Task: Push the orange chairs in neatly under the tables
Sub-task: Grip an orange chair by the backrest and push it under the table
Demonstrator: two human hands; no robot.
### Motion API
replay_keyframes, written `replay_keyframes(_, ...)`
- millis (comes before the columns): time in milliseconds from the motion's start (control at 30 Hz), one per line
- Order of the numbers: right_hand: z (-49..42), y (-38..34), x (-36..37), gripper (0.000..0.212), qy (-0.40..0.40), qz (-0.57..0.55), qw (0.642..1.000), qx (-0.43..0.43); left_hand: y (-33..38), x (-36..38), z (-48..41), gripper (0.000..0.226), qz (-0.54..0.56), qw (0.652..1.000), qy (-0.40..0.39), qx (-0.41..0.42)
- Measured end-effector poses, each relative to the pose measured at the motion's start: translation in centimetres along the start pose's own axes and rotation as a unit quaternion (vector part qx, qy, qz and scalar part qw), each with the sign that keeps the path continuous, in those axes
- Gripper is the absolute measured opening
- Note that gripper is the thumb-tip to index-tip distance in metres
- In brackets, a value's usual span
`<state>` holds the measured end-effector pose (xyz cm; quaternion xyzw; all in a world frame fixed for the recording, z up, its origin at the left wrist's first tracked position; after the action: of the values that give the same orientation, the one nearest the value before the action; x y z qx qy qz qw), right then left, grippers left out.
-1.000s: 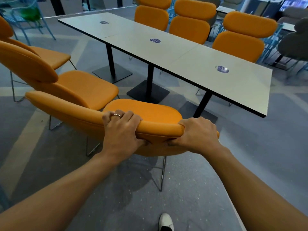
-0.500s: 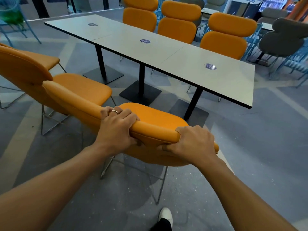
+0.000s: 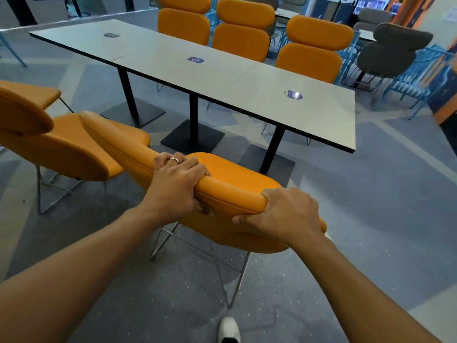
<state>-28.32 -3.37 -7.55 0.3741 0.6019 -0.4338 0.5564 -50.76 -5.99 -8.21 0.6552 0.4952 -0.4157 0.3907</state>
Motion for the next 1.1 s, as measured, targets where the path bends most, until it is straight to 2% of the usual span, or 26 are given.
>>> replay_keyframes(133, 0.0, 0.1, 0.2, 0.08, 0.001, -0.012, 1.0, -0.005, 0.0, 0.2, 0.2, 0.064, -0.006, 1.0, 0.004, 0.003)
replay_keyframes(500, 0.0, -0.3, 0.2, 0.067, -0.031, -0.011, 0.999, -0.007, -1.0, -1.0, 0.6, 0.069, 0.032, 0.998, -0.058, 0.005)
replay_keyframes(700, -0.4, -2.0, -0.3, 0.073, -0.076, -0.053, 0.995, -0.024, -5.7, -2.9, 0.9, 0.088, -0.014, 0.995, -0.095, -0.039)
replay_keyframes(800, -0.5, -4.2, -0.5, 0.078, -0.052, -0.084, 0.995, -0.033, -8.2, -3.0, 0.8, 0.094, -0.03, 0.991, -0.126, -0.029)
replay_keyframes(900, -0.5, -6.5, -0.1, 0.084, -0.006, -0.06, 0.998, -0.009, -10.1, -2.7, 0.6, 0.096, -0.026, 0.988, -0.149, 0.003)
replay_keyframes(1100, -0.2, -9.8, 1.3, 0.103, 0.103, 0.009, 0.985, 0.14, -12.0, -2.3, 0.5, 0.089, -0.03, 0.99, -0.121, 0.059)
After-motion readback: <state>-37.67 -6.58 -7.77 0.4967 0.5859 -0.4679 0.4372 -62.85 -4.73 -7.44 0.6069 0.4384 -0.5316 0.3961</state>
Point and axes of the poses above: each hand's wrist, its own z-axis away from the middle knuckle, its own x-axis out of the palm, y = z × x, the point moved 4 cm from there along -z, towards the middle knuckle, and after that the axes turned 1 degree about x, right-handed, at the moved point
